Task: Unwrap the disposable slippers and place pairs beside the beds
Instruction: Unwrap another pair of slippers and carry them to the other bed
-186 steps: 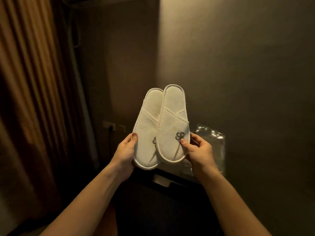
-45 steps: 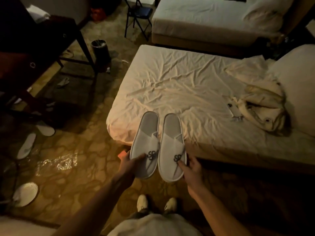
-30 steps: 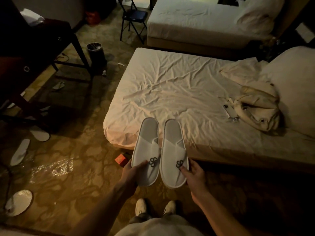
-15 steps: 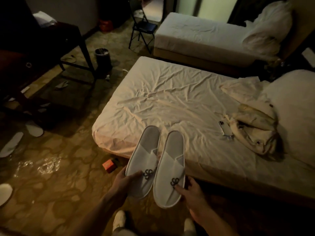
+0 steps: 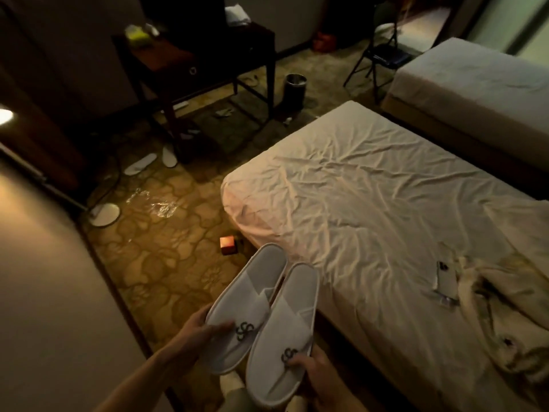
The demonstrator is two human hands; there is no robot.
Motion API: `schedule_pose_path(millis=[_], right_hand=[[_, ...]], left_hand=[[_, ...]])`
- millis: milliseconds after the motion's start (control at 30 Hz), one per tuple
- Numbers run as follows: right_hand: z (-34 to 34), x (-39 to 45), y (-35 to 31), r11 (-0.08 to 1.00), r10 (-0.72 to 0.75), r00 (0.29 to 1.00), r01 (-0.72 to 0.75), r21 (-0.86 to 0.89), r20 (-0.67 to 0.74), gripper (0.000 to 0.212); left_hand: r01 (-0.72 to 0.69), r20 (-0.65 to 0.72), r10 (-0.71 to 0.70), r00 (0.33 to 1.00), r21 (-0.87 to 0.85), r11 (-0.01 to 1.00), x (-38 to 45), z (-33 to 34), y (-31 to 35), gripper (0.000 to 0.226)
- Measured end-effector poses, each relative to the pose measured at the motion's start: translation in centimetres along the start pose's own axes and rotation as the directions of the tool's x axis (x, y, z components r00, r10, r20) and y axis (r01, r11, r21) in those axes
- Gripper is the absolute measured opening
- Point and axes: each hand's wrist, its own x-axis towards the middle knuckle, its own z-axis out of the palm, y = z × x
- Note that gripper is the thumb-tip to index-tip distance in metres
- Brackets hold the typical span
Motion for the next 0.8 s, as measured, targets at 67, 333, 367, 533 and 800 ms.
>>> schedule_pose_path(millis=[67,333,367,533,800], right_hand=[[0.5,0.6,-0.1,0.998,0.056,0.998,-0.056,-0.006,-0.017,0.051],[2.6,5.8,0.4,0.986,0.105,0.994,-0.107,-0.126,-0.020,0.047],[3.0,7.1,0.9,0.979,0.119,0.992,-0.123,-0.163,-0.031,0.049],[5.9,16.9,2.5,0.984,0.056,0.997,-0.064,-0.164,-0.052,0.061],[10.0,39.8,8.2,0.977,0.211,0.976,-0.209,0.043,-0.049,0.040]], left_hand=[[0.006,-0.032,-0.007,0.999,-0.033,0.999,-0.2,-0.6,-0.8,0.066],[0.026,-0.162,-0.029,0.986,-0.018,0.999,4.2,-5.8,-1.3,0.049],[0.026,-0.176,-0.027,0.984,-0.010,1.000,5.7,-6.9,-1.5,0.050],[0.011,-0.259,-0.044,0.965,-0.129,0.992,16.5,-11.6,-3.3,0.062],[-0.071,-0.371,-0.027,0.928,-0.248,0.966,38.9,-16.2,-11.6,0.053]])
